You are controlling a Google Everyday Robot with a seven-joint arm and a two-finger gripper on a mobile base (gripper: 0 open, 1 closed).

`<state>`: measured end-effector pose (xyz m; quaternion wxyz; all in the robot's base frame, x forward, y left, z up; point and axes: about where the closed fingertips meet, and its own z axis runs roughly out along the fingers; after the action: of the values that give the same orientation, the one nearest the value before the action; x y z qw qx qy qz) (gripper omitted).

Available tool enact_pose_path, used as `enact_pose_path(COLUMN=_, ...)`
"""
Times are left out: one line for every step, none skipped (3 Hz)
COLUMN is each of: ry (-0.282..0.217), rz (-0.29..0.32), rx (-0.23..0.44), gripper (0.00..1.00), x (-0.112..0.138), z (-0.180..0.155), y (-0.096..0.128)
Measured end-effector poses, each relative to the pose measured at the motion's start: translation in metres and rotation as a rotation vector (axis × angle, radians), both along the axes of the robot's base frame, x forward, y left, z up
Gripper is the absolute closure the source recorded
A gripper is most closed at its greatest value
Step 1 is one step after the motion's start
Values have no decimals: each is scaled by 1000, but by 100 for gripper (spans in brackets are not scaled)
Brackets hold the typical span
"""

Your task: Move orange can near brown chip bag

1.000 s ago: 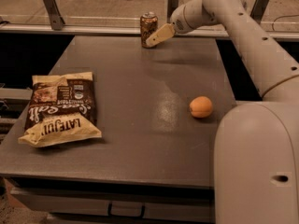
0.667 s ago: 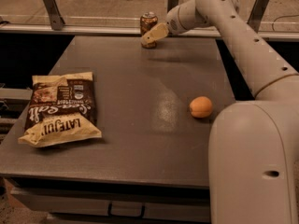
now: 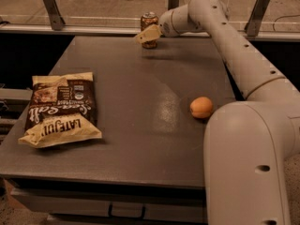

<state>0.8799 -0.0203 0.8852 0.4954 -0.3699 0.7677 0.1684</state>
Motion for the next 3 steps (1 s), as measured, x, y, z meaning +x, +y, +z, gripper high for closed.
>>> enact_pose_path(ry=-19, rz=-24, rx=35, gripper=16, x=11, z=0, y=-5)
enact_pose_path(ry=-30, rz=-36, rx=58, gripper=39, x=17, z=0, y=-11)
enact_pose_path(ry=-35, rz=-9, rx=87, gripper=62, x=12, z=5, y=-4)
